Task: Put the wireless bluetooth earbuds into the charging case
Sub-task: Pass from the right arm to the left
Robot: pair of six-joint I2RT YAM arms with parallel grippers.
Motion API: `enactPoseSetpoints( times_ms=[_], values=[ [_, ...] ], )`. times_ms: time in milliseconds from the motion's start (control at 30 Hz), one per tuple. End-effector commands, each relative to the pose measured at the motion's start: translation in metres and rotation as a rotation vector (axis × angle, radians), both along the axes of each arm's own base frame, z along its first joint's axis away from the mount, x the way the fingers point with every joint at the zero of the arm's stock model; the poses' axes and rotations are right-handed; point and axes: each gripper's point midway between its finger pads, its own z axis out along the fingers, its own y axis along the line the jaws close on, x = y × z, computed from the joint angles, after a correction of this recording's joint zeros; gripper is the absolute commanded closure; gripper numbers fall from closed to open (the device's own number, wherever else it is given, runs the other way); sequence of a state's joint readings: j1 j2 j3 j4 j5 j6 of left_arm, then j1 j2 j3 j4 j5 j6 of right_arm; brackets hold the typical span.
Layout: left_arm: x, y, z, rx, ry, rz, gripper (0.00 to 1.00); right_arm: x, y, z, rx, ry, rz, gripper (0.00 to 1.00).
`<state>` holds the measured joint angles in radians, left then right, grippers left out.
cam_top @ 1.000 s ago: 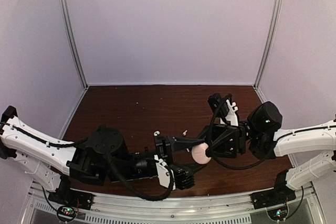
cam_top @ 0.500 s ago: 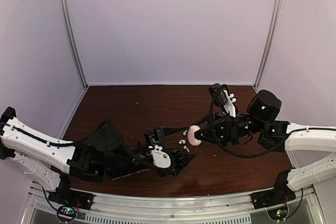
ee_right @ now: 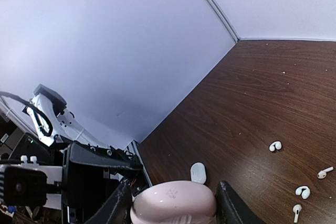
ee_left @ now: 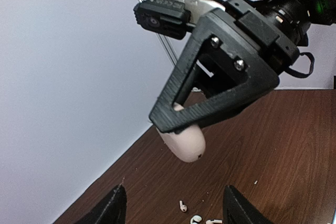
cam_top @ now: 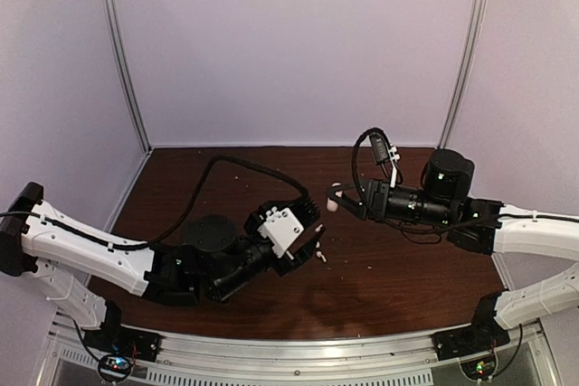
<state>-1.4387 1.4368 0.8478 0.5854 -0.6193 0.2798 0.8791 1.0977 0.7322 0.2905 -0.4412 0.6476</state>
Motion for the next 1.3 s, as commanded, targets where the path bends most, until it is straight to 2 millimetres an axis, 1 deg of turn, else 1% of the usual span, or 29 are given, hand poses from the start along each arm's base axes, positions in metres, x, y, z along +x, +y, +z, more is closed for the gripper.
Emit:
enactPoseSetpoints(
  times_ms=[0, 300, 533, 933, 1067, 1267],
  values=[
    [0.011, -0.008, 0.016, -0.131, 0.046, 0.055, 0.36, 0.019, -0.015, 0.013, 0.049, 0.012, -0.146, 0.65],
    [0.027, -0.018, 0.023, -0.262, 0.152, 0.073, 0.39, 0.021, -0.02, 0.008, 0.044, 0.023, -0.177, 0.66],
    [0.03, -0.036, 0.021, -0.249, 0.167, 0.049, 0.4, 0.021, -0.019, 0.006, 0.042, 0.025, -0.173, 0.66],
    [0.045, -0.045, 0.022, -0.297, 0.225, 0.054, 0.46, 0.02, -0.015, 0.006, 0.033, 0.018, -0.173, 0.67],
    [0.048, -0.052, 0.019, -0.284, 0.234, 0.058, 0.47, 0.02, -0.014, 0.004, 0.027, 0.017, -0.177, 0.68],
    [0.052, -0.058, 0.014, -0.277, 0.251, 0.071, 0.55, 0.019, -0.013, 0.005, 0.023, 0.009, -0.183, 0.68]
  ],
)
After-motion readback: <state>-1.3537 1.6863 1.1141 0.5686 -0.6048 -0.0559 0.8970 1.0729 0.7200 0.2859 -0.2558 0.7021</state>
